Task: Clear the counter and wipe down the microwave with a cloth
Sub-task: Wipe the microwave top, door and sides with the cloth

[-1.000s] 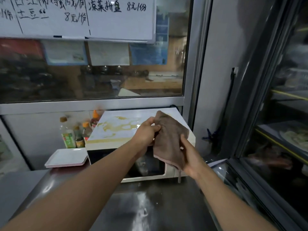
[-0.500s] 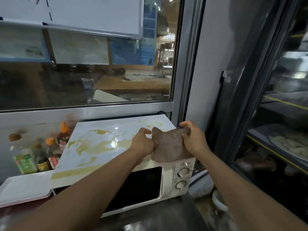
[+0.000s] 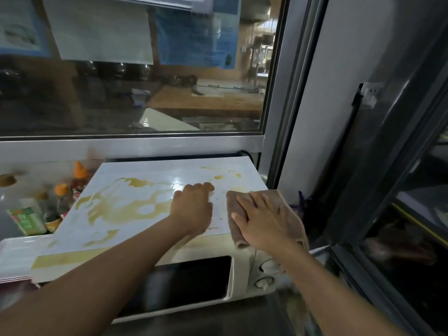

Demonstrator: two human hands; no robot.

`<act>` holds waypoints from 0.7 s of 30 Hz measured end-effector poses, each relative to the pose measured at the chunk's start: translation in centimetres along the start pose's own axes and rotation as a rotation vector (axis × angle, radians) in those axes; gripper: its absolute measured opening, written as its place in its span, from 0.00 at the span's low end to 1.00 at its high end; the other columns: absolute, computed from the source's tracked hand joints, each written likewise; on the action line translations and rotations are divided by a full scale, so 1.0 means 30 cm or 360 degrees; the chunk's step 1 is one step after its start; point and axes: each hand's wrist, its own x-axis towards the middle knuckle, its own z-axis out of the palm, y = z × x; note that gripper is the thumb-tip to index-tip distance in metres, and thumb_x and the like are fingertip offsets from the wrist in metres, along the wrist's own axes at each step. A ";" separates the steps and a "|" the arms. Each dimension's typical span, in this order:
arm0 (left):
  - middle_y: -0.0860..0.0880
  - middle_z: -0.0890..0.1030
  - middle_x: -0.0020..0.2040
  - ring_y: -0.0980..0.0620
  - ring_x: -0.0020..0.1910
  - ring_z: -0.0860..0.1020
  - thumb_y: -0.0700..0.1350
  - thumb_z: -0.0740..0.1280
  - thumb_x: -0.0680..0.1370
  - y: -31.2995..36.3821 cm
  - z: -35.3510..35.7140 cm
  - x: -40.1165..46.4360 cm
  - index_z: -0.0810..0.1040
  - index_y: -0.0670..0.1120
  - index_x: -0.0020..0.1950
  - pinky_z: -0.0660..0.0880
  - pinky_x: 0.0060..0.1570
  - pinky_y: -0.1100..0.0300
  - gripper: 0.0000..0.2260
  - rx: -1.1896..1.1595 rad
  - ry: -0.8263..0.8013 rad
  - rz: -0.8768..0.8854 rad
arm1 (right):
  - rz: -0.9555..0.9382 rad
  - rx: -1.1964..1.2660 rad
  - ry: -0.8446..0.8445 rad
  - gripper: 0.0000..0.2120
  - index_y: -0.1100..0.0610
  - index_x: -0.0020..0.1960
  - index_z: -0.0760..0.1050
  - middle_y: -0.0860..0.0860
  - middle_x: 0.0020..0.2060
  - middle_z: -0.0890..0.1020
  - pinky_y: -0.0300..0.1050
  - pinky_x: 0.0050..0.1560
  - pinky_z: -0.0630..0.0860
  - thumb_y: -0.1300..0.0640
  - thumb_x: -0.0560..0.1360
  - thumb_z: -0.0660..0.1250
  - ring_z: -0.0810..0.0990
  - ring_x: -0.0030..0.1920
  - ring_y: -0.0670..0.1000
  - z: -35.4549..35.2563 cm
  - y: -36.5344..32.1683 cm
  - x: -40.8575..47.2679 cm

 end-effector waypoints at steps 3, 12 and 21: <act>0.51 0.74 0.66 0.48 0.64 0.71 0.45 0.56 0.78 -0.017 0.026 0.072 0.69 0.52 0.67 0.64 0.60 0.53 0.18 0.0067 0.0004 -0.0023 | -0.0116 -0.0014 -0.0014 0.23 0.40 0.73 0.52 0.43 0.76 0.53 0.63 0.72 0.47 0.40 0.79 0.47 0.47 0.76 0.50 -0.010 0.029 0.083; 0.51 0.76 0.57 0.46 0.58 0.73 0.43 0.57 0.75 -0.088 0.039 0.268 0.75 0.49 0.55 0.66 0.57 0.50 0.12 0.0305 -0.0161 -0.0229 | -0.0437 0.0059 -0.0028 0.21 0.42 0.74 0.57 0.42 0.75 0.56 0.58 0.73 0.47 0.45 0.81 0.47 0.50 0.75 0.49 -0.030 0.066 0.401; 0.51 0.76 0.55 0.46 0.57 0.73 0.43 0.58 0.74 -0.130 0.035 0.284 0.75 0.50 0.53 0.68 0.52 0.54 0.11 0.0177 -0.0088 -0.0190 | -0.0494 -0.0074 -0.0042 0.21 0.45 0.73 0.59 0.44 0.75 0.59 0.60 0.74 0.45 0.49 0.81 0.46 0.55 0.75 0.49 -0.020 0.014 0.663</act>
